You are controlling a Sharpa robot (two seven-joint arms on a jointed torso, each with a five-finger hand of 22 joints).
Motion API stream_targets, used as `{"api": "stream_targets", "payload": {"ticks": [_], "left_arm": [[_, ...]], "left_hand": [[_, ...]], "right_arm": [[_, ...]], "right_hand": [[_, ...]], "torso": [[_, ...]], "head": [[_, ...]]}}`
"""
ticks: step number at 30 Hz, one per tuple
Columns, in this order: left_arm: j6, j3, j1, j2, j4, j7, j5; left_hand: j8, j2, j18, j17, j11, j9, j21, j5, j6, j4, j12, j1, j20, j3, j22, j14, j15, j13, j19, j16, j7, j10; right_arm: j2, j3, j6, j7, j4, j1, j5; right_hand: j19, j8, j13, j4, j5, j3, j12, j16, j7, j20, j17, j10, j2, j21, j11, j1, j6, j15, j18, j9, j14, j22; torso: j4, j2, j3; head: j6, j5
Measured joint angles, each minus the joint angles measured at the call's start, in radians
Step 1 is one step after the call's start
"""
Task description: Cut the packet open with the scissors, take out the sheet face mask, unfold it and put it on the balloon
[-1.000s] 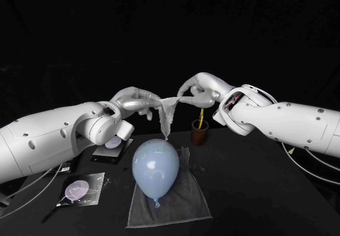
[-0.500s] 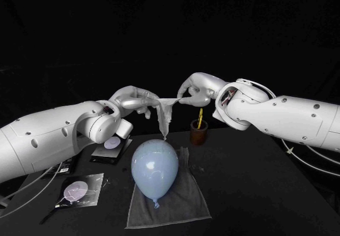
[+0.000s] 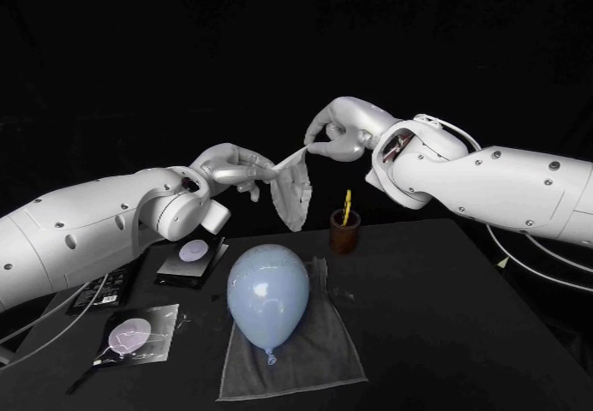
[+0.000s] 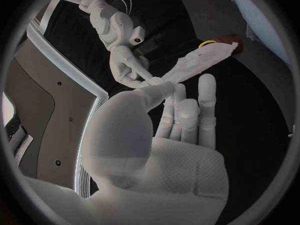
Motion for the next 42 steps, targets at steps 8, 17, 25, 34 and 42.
{"api": "stream_targets", "payload": {"ticks": [8,17,25,34,42], "left_arm": [[0.012,0.001,0.004,0.004,-0.007,-0.004,-0.019],[0.022,0.001,0.019,0.002,0.005,-0.006,-0.017],[0.049,0.001,0.029,0.003,0.008,-0.019,-0.010],[0.080,0.001,0.031,0.000,-0.004,-0.035,-0.005],[0.095,0.000,0.031,0.005,-0.005,-0.039,0.005]], "left_hand": [[0.000,0.005,0.000,0.001,0.000,0.000,0.000,0.000,0.002,0.003,0.000,-0.005,0.003,-0.011,0.000,0.000,0.000,-0.001,-0.003,0.004,0.002,0.000],[0.000,0.005,0.010,0.009,-0.004,0.000,0.000,0.000,0.000,0.006,0.005,-0.005,0.003,-0.025,0.002,0.004,0.004,-0.001,-0.003,0.008,0.003,0.004],[0.000,0.007,0.010,0.024,-0.006,0.000,0.008,0.000,0.000,0.008,0.009,-0.003,0.003,-0.038,0.010,0.011,0.003,-0.001,-0.003,0.016,0.003,0.006],[0.004,0.018,0.010,0.013,-0.010,0.000,0.000,0.000,-0.022,0.018,0.009,-0.009,0.011,-0.079,-0.002,0.008,0.006,-0.002,-0.011,0.016,0.006,0.010],[0.005,0.036,0.009,-0.034,0.005,0.001,-0.024,0.000,-0.045,0.038,-0.001,-0.003,0.017,-0.138,-0.025,-0.038,0.016,-0.012,-0.029,0.003,0.005,-0.005]], "right_arm": [[0.021,0.000,-0.006,0.002,-0.023,0.010,0.011],[0.030,0.000,-0.004,0.000,-0.040,0.013,0.012],[0.032,0.000,-0.007,0.000,-0.044,0.014,0.011],[0.031,0.000,-0.016,0.000,-0.037,0.014,0.016],[0.031,0.000,-0.034,0.001,-0.031,0.014,0.044]], "right_hand": [[0.000,0.000,0.000,-0.003,0.000,0.003,0.000,0.000,0.000,0.000,0.000,0.000,0.000,0.000,0.000,0.000,0.000,0.000,0.000,0.004,0.000,0.001],[0.000,0.000,-0.001,-0.003,0.000,0.003,0.005,-0.001,0.000,0.000,0.001,0.000,0.000,0.000,0.000,0.000,0.000,0.000,0.000,0.004,0.000,0.001],[0.000,0.004,-0.001,-0.003,0.000,0.003,0.006,-0.003,-0.002,0.000,0.001,0.000,0.000,0.000,0.000,0.000,0.002,0.000,0.000,0.004,0.000,0.000],[0.000,0.004,0.000,-0.003,-0.001,0.003,0.006,0.002,-0.002,0.000,0.001,0.000,-0.002,0.000,0.000,-0.002,0.002,0.000,0.000,0.004,0.000,0.003],[0.000,0.003,0.000,-0.001,-0.001,0.005,0.006,0.002,-0.002,0.000,0.000,0.003,-0.002,0.000,-0.004,-0.002,0.002,0.001,-0.001,0.004,0.000,0.003]], "torso": [[0.0003,0.000,0.0001],[0.0001,0.000,-0.0003],[0.0006,0.000,0.0005],[-0.0012,0.000,0.0027],[-0.0018,0.001,0.0023]], "head": [[0.002,0.000],[0.005,0.002],[0.006,0.002],[0.010,0.006],[0.012,0.007]]}}
